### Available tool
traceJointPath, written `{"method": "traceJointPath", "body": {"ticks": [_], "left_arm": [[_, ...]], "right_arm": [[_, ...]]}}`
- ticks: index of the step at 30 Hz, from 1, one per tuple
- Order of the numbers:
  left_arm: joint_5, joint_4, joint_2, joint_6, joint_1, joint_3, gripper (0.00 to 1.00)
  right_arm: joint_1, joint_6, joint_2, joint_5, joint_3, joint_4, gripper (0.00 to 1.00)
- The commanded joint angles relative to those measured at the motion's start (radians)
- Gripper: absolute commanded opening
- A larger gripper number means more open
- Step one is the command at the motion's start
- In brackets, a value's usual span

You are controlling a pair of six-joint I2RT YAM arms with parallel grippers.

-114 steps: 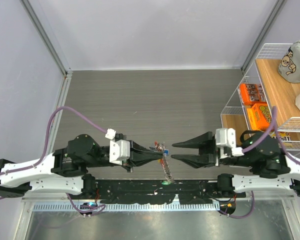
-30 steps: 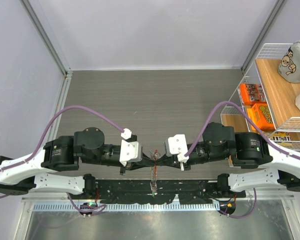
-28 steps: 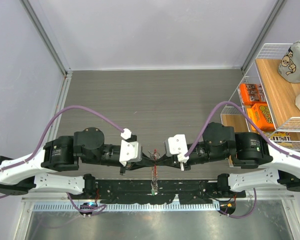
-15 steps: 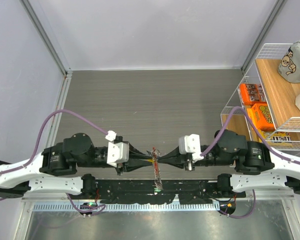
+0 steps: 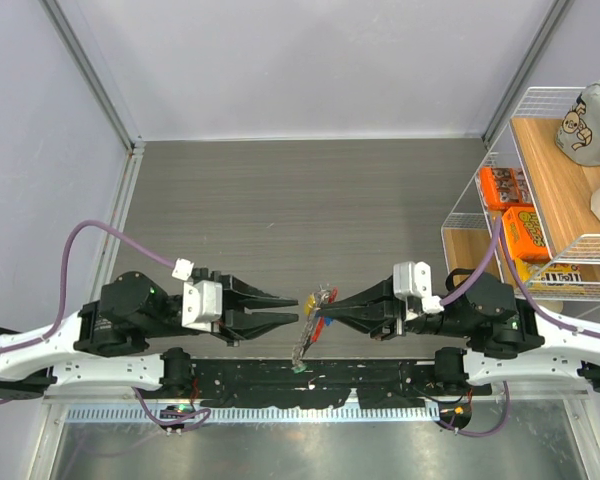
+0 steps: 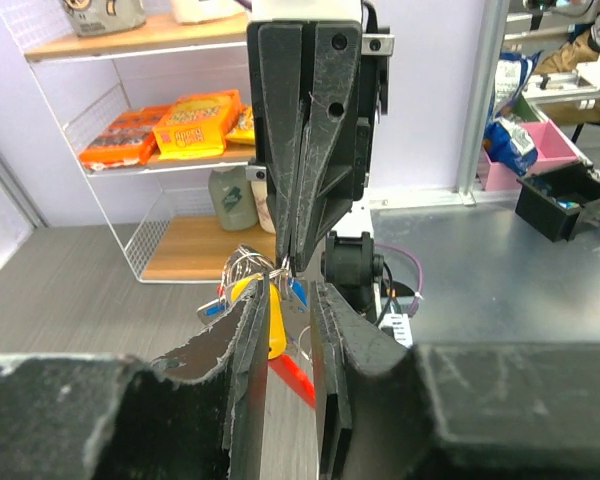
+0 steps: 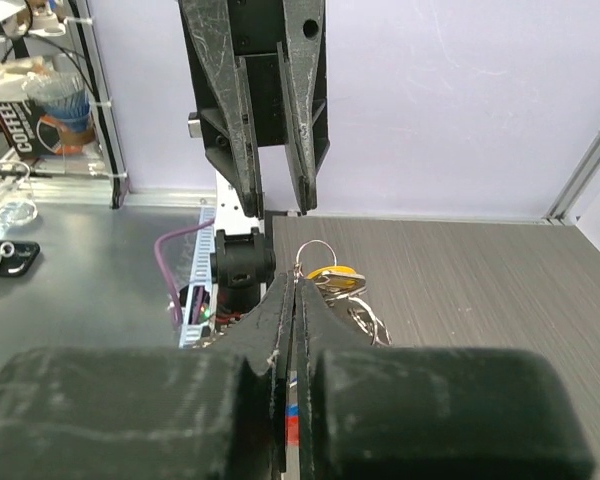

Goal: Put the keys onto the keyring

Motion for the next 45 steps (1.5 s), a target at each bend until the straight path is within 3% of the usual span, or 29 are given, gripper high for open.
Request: {"method": "traceJointPath", "body": {"ticks": [1,18,23,29,45], "left_arm": [[-0.016,0.144,-0.030,0.023,-0.001,-0.027,0.29],[0.121,0.147,0.030,0.222,-0.001,-0.022,0.46],[0.187,0.144,0.023,0.247,-0.002,-0.028,0.46],[0.190,0.116,-0.003,0.250,-0.002,-0.038,0.41],[0.214,0.161,-0.029,0.248,-0.001,-0.067,0.40]], "right_arm": [[0.002,0.038,-0.039,0.016,-0.025,0.197,0.06],[0.002,0.099,0.004,-0.134,0.057,0.101,0.05],[0.002,0.111,-0.002,-0.139,0.060,0.101,0.05],[0.002,0.116,-0.003,-0.136,0.069,0.068,0.06],[0.002,0.149,0.046,-0.202,0.119,0.045,0.06]]}}
